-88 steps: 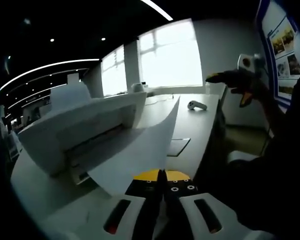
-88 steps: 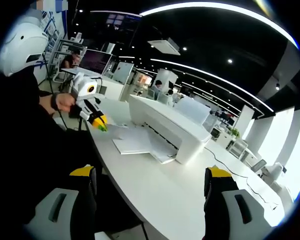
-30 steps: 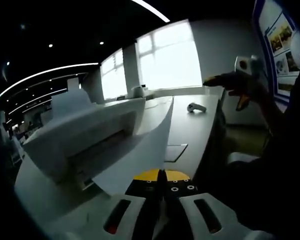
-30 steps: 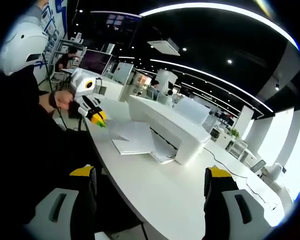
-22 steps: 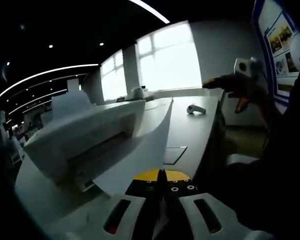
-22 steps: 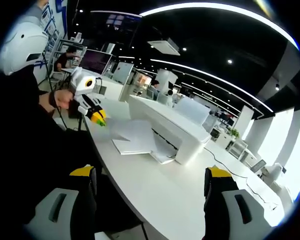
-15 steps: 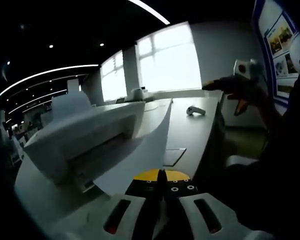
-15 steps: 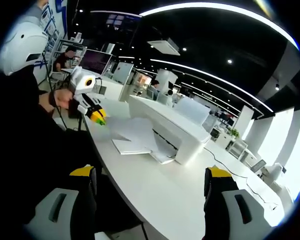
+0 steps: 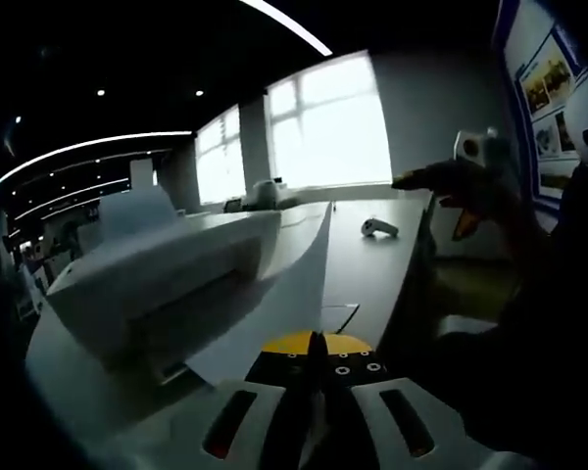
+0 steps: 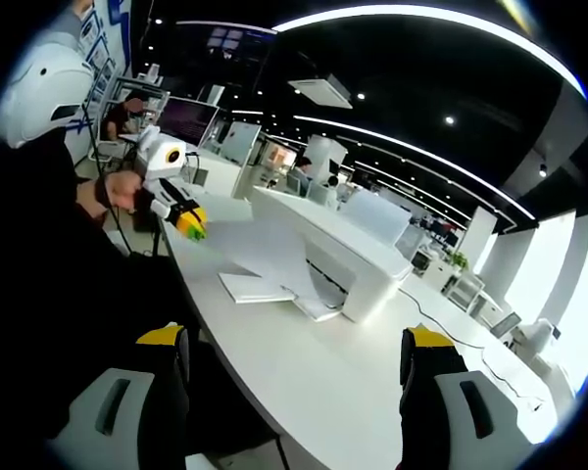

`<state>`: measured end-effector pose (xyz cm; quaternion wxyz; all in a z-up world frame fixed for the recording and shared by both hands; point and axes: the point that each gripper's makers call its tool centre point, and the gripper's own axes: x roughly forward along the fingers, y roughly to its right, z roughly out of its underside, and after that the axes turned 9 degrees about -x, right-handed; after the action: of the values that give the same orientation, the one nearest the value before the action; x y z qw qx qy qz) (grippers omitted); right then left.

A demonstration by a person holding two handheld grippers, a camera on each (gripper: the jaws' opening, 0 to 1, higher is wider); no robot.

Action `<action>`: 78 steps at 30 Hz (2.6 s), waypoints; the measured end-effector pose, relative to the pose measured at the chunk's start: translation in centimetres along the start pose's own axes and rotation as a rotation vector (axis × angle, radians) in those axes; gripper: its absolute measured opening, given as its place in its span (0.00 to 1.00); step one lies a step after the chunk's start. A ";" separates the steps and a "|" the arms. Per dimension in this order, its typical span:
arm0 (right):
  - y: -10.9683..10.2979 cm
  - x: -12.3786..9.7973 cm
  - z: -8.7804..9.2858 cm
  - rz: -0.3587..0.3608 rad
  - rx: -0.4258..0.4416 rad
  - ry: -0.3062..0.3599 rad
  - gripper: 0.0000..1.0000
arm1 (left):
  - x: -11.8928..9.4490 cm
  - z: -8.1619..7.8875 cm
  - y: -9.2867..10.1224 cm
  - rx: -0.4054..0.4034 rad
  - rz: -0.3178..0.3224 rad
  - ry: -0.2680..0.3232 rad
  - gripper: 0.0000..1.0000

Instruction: Remove the paper from the printer output slot and place it on top of the printer

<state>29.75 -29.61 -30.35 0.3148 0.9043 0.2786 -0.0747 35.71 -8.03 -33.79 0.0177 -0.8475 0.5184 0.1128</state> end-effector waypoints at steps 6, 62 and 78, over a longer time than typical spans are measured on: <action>0.1 -0.1 -0.1 0.005 -0.002 0.001 0.84 | -0.2 -0.6 0.1 0.015 -0.007 0.007 0.06; 0.0 0.1 0.0 0.002 -0.004 -0.003 0.84 | -1.8 -3.6 0.2 -0.008 -0.010 0.069 0.06; 0.0 0.1 -0.1 0.003 -0.004 -0.003 0.84 | -2.1 -4.3 0.1 -0.034 -0.014 0.089 0.06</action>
<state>29.84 -29.55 -30.31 0.3172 0.9040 0.2769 -0.0750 35.48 -6.84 -29.12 -0.0192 -0.8554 0.5107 0.0837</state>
